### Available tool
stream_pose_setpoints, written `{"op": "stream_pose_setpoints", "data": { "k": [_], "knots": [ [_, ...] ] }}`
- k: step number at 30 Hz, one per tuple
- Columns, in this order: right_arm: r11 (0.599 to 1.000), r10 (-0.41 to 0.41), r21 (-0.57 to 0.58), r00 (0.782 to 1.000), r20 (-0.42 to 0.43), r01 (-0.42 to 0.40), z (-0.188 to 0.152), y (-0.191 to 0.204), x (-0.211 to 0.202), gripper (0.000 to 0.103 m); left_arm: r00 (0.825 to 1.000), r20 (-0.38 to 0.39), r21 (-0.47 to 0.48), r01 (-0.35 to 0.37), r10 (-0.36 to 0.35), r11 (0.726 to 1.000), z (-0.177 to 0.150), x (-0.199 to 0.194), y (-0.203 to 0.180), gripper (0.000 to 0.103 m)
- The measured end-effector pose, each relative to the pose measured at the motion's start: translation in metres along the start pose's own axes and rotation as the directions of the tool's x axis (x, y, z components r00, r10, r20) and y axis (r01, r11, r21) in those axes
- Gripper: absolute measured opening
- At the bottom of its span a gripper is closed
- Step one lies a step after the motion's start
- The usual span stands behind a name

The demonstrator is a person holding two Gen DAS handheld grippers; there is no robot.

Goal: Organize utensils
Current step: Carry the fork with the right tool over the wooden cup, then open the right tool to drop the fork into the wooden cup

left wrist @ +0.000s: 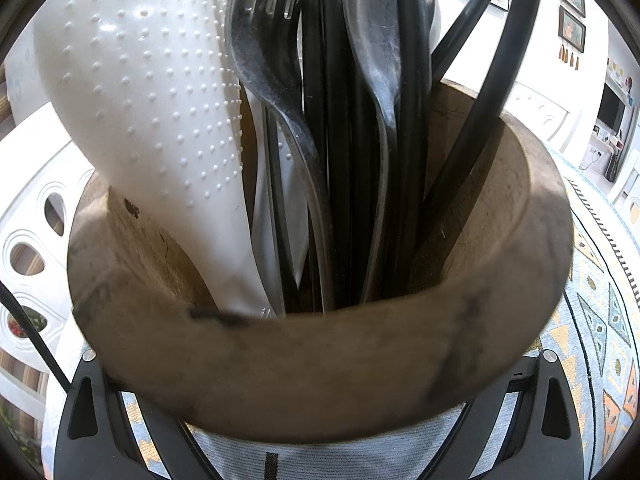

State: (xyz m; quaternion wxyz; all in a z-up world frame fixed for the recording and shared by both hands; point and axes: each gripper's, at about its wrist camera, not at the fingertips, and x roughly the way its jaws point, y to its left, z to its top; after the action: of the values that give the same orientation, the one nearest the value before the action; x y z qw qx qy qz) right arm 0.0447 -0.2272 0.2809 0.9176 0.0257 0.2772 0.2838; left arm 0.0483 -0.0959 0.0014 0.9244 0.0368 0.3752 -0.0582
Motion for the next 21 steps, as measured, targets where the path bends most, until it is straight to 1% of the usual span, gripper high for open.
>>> {"op": "stream_pose_setpoints", "data": {
  "k": [3, 7, 12, 14, 15, 18, 21],
  "knots": [
    [1.000, -0.003, 0.007, 1.000, -0.027, 0.003, -0.007, -0.003, 0.014, 0.018, 1.000, 0.004, 0.001, 0.002, -0.002, 1.000, 0.000, 0.000, 0.000, 0.096],
    [1.000, 0.014, 0.025, 0.997, -0.076, -0.012, -0.015, -0.008, 0.028, 0.018, 1.000, 0.001, -0.002, 0.004, -0.004, 1.000, 0.000, 0.000, -0.002, 0.096],
    [0.999, -0.005, 0.040, 0.998, -0.064, 0.008, -0.009, -0.014, 0.015, 0.018, 1.000, 0.001, -0.002, 0.003, -0.003, 1.000, 0.000, 0.001, -0.004, 0.096],
    [0.999, -0.018, 0.048, 0.998, -0.053, 0.021, -0.006, -0.017, 0.010, 0.020, 1.000, 0.000, -0.003, 0.004, -0.004, 1.000, 0.000, 0.001, -0.004, 0.096],
    [0.998, -0.024, 0.057, 0.999, -0.047, 0.027, -0.005, -0.020, 0.007, 0.022, 1.000, 0.000, -0.002, 0.004, -0.004, 1.000, 0.000, 0.001, -0.004, 0.096],
    [0.995, -0.051, 0.083, 0.998, -0.029, 0.053, -0.005, -0.027, -0.003, 0.038, 1.000, 0.000, -0.003, 0.004, -0.004, 1.000, 0.000, 0.001, -0.003, 0.096],
    [0.992, -0.076, 0.104, 0.997, -0.017, 0.078, -0.009, -0.029, -0.015, 0.040, 1.000, 0.001, -0.003, 0.004, -0.004, 1.000, 0.000, 0.001, -0.004, 0.096]
  ]
}}
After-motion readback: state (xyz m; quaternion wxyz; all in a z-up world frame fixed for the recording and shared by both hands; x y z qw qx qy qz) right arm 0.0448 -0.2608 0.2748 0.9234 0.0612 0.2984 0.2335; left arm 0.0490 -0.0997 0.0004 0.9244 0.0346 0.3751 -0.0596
